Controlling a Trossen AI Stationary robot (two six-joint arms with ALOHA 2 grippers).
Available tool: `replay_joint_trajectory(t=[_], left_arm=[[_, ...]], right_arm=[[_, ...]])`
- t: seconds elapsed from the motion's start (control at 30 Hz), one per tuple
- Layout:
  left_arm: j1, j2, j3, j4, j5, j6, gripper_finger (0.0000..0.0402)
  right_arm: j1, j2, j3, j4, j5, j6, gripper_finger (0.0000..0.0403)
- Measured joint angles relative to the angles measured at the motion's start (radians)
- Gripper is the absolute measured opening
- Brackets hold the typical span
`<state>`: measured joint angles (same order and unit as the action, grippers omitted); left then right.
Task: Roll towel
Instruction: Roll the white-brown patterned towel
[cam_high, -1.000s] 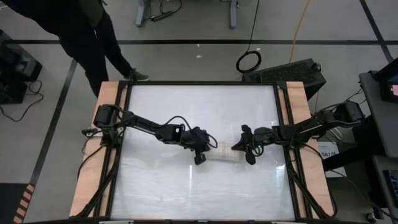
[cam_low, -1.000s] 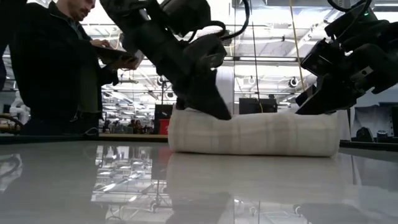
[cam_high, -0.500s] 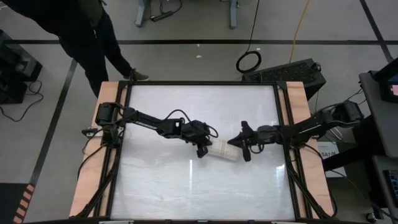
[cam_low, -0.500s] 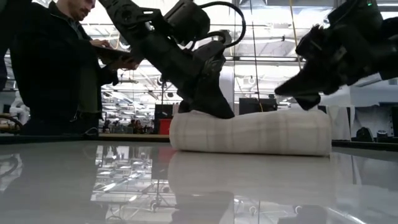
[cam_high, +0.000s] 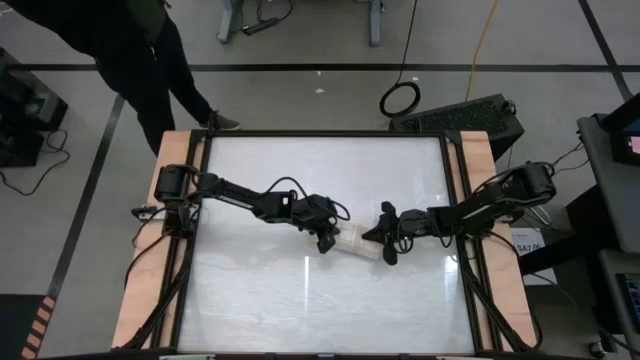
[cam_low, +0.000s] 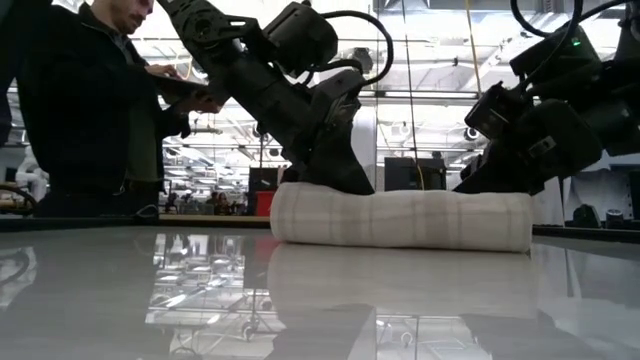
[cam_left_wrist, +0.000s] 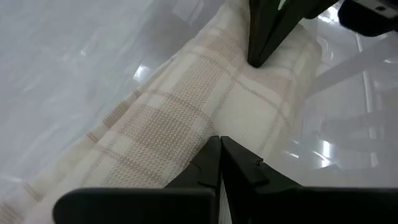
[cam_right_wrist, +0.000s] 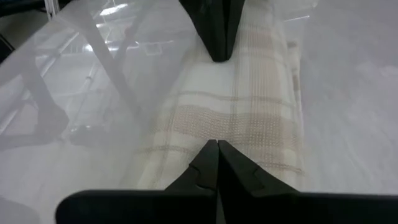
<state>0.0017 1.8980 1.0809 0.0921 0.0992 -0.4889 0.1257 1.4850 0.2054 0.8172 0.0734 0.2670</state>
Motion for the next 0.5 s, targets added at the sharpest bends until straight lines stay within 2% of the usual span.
replay_joint_trajectory(t=[0.27,0.5], left_arm=[[-0.017,0.0,0.0,-0.001,-0.025,-0.056,0.0017],[-0.01,-0.053,0.002,0.0,0.014,-0.03,0.0017]], right_arm=[[-0.022,-0.016,-0.001,0.043,-0.028,-0.02,0.0],[-0.022,-0.093,-0.001,0.048,-0.076,0.002,0.0]])
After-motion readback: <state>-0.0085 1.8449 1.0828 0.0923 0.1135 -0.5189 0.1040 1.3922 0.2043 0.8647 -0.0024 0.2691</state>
